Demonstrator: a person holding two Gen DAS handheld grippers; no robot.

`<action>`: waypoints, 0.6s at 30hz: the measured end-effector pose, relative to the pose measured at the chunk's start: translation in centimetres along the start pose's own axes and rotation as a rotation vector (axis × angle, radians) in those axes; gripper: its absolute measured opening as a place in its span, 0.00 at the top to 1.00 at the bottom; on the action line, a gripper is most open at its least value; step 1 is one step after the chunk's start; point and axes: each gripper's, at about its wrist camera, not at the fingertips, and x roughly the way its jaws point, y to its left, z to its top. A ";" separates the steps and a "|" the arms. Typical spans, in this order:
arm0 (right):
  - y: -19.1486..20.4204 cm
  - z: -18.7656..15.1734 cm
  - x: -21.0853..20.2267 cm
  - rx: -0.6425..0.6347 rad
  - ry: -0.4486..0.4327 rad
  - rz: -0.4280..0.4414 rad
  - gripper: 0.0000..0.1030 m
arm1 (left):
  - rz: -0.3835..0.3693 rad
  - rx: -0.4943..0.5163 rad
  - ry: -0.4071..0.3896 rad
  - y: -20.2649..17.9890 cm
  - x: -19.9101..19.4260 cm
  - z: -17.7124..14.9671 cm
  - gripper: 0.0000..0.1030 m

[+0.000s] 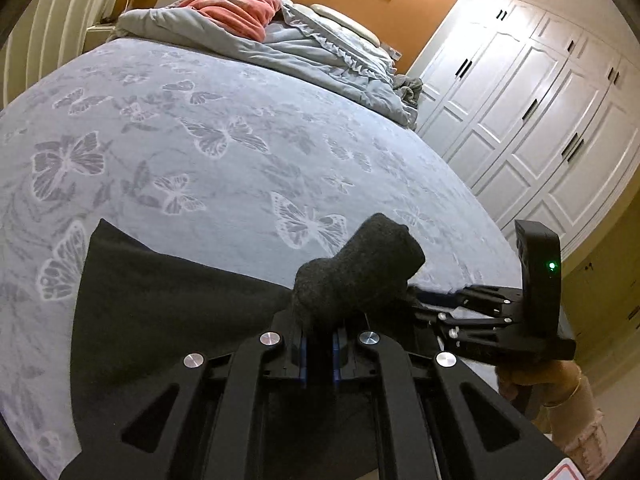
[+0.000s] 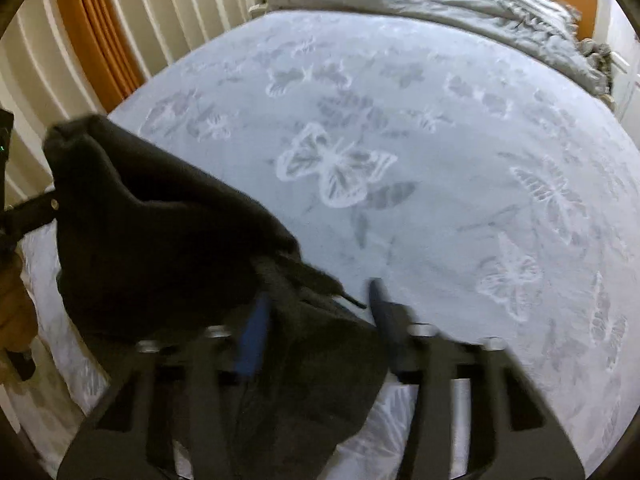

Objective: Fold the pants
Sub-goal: 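Lift the pants with the right tool toward the left tool, then open the left tool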

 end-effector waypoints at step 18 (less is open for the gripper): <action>6.8 -2.0 4.1 0.164 0.053 0.376 0.91 | -0.086 0.068 0.036 -2.0 0.5 -1.8 0.94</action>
